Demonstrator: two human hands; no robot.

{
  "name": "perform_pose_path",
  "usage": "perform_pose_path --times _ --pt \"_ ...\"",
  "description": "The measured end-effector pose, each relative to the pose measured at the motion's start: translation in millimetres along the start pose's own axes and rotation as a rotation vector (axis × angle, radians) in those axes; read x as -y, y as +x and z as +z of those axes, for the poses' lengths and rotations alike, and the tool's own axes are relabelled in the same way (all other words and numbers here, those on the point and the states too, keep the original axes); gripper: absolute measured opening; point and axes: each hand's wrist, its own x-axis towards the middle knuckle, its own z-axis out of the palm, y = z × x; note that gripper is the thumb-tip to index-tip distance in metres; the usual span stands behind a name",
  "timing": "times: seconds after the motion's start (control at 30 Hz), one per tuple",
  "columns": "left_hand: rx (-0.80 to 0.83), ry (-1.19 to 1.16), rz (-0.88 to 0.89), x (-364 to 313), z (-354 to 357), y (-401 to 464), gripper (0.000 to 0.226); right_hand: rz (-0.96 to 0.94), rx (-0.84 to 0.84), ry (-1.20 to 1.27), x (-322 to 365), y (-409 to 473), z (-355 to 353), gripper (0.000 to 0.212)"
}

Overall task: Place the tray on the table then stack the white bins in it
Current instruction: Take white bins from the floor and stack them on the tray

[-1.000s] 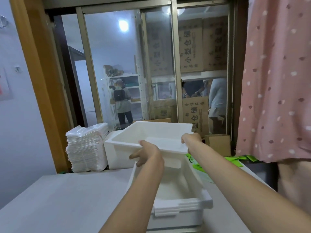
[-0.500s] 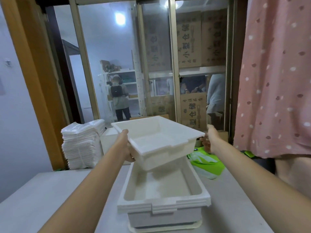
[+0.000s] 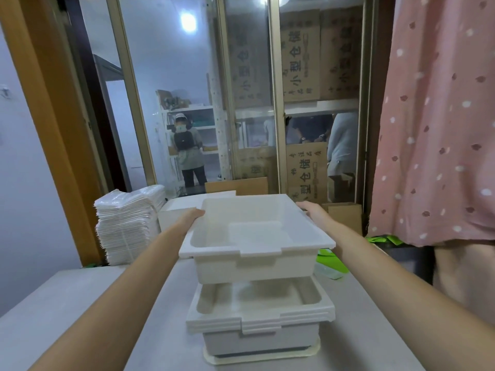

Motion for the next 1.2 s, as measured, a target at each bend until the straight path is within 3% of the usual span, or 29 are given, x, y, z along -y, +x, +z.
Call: perform_pose_path --times 0.37,0.6,0.73,0.83,0.9,1.0,1.1,1.2 --pt "-0.012 0.224 -0.069 48.5 3.9 21.3 0.017 0.138 -0.071 -0.110 -26.3 6.1 -5.2 0.023" --pt "-0.016 0.219 -0.110 66.3 8.7 25.6 0.015 0.206 -0.128 -0.212 -46.8 12.3 -9.9 0.032" --pt "-0.036 0.139 -0.118 75.5 5.9 27.3 0.028 0.232 -0.132 -0.210 -59.9 13.5 -11.6 0.052" --pt "-0.083 0.033 -0.126 85.2 7.2 27.9 0.019 0.189 -0.171 -0.268 -73.7 36.3 -20.4 0.070" --pt "-0.119 0.043 -0.112 90.8 8.3 29.5 0.015 0.151 -0.200 -0.303 -73.3 31.3 -16.5 0.050" --pt "-0.138 0.089 -0.064 94.8 9.5 30.9 0.030 0.135 -0.249 -0.314 -75.9 28.1 -14.7 0.029" --pt "-0.132 0.097 -0.038 97.5 10.7 29.5 0.016 0.104 -0.265 -0.349 -80.4 31.1 -16.7 0.008" --pt "-0.132 0.054 0.003 104.3 11.8 26.3 0.008 0.077 -0.265 -0.513 -91.7 33.8 -21.1 0.022"
